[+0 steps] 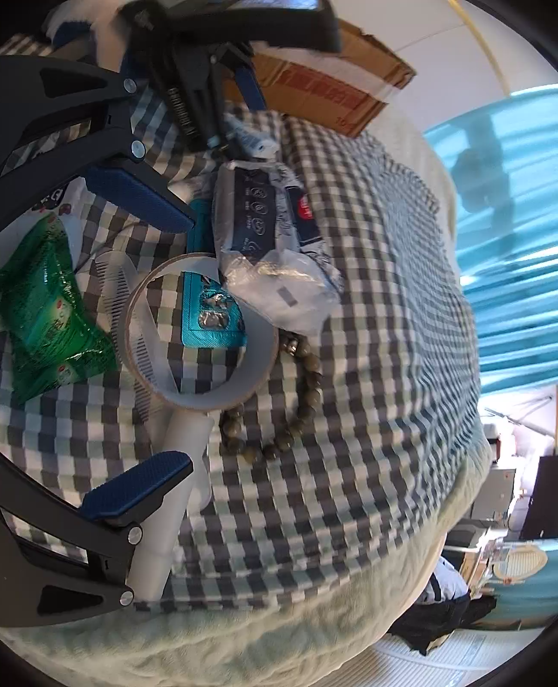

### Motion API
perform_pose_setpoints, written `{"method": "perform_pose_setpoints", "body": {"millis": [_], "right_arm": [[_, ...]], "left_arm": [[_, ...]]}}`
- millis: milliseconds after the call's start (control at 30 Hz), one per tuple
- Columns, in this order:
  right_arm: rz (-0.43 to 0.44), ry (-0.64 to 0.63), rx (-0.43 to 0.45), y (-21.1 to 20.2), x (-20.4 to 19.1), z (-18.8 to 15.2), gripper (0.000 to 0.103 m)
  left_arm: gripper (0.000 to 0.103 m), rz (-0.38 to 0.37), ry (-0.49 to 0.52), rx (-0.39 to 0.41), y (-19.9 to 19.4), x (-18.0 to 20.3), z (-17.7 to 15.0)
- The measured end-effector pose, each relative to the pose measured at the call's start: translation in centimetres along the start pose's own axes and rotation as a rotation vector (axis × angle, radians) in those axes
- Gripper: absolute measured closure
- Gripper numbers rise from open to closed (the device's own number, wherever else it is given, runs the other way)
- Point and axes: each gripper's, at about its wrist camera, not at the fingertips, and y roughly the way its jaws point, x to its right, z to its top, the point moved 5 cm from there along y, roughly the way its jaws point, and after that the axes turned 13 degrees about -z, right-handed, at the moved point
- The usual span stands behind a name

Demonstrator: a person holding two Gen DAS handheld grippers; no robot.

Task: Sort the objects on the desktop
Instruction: 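Grasp the blue tissue pack with the left gripper while the right grasps the brown tape roll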

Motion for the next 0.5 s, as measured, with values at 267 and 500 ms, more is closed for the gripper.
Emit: {"method": "perform_pose_setpoints", "body": {"millis": [267,500], "right_arm": [[-0.002,-0.013,-0.084,1.4,-0.6,0.0,0.019],[-0.013,0.013,-0.087,-0.5,-0.2,-0.1,0.027]], "left_arm": [[0.067,-0.032,0.027,-0.003,-0.4,0.8,-0.5],[0.073,-0.088,0.052,0.022,-3.3,2.0,0.0]]}}
